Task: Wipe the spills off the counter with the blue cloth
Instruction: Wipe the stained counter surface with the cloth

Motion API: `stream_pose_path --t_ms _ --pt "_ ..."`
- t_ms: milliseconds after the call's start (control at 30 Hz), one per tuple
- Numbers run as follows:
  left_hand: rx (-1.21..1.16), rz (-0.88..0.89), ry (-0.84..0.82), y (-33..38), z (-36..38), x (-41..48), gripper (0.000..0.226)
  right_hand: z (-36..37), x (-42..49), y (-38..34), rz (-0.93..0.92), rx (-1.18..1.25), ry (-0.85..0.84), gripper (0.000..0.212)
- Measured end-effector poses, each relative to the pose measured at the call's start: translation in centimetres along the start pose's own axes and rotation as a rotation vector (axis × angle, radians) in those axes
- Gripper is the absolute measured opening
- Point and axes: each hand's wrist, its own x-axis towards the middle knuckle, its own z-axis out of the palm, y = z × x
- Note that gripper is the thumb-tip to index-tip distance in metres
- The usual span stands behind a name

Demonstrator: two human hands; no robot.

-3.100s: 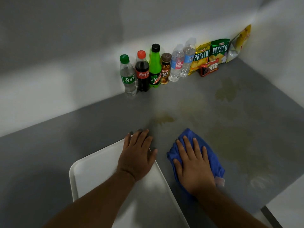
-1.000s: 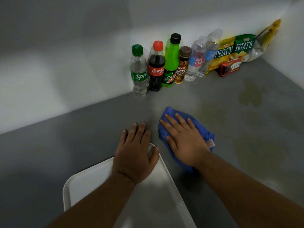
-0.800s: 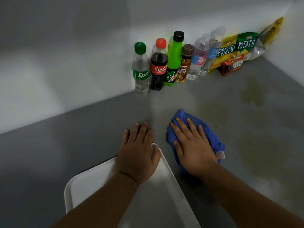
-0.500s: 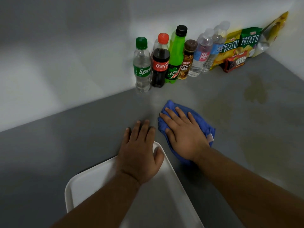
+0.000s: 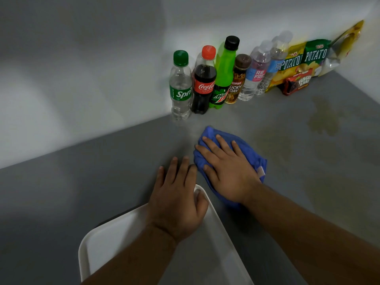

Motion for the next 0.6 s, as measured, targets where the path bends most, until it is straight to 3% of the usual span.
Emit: stream_pose_path --t_ms 100,300,433,600 --pt "0.035 0.008 -0.013 -0.1 0.2 0.0 0.069 -0.2 1.9 0.7 0.032 0.022 0.012 0.060" --pt "0.011 0.008 -0.003 -0.2 0.2 0.1 0.069 0.7 -1.6 -0.6 0.317 0.056 0.116 0.060" --pt "-0.017 -0.002 0.004 -0.2 0.2 0.1 0.068 1.3 -4.0 -2.5 0.241 0.072 0.040 0.063" --pt "0.016 0.017 0.029 0.0 0.2 0.1 0.068 -0.6 1.4 -0.1 -0.005 0.020 0.011 0.060"
